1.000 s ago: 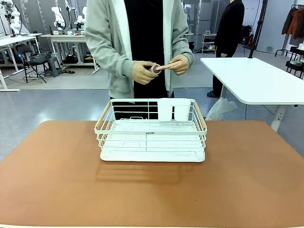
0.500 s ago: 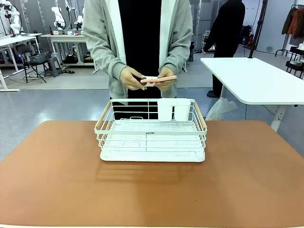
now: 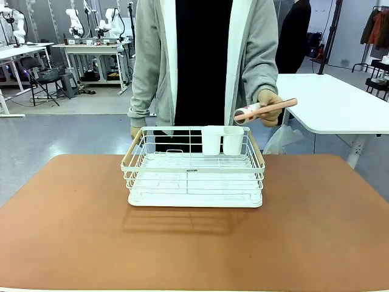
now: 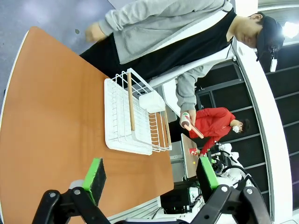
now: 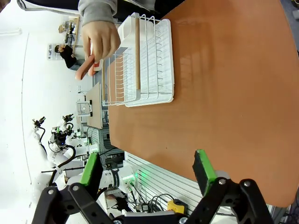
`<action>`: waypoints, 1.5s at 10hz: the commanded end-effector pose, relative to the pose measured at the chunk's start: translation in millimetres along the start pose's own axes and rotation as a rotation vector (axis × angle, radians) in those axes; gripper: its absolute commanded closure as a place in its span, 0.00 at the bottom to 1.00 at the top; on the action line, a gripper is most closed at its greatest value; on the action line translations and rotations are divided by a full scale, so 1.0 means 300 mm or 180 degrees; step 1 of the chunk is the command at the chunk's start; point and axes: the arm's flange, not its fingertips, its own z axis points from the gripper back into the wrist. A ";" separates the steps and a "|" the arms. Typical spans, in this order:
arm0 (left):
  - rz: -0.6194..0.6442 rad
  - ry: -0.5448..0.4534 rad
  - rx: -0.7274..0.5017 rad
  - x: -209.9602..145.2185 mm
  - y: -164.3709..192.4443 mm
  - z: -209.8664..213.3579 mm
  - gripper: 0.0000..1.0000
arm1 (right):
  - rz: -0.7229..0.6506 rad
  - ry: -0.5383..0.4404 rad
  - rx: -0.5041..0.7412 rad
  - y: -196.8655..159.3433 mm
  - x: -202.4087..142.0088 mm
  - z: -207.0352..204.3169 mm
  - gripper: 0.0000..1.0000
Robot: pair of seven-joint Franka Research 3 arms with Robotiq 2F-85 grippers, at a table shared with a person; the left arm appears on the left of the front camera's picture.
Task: Clean the table.
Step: Pick up the Lint Roller when the human hands it over.
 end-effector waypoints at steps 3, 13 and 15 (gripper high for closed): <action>-0.0070 -0.0037 -0.0076 0.014 0.004 0.009 0.00 | 0.0073 -0.0028 0.0062 0.002 -0.005 -0.002 0.00; -0.0070 -0.0037 -0.0076 0.014 0.004 0.009 0.00 | -0.0774 -0.0447 -0.0052 0.362 -0.036 -0.095 0.00; -0.0070 -0.0037 -0.0076 0.014 0.004 0.009 0.00 | -0.0923 -0.0448 -0.0140 0.458 -0.006 -0.233 0.00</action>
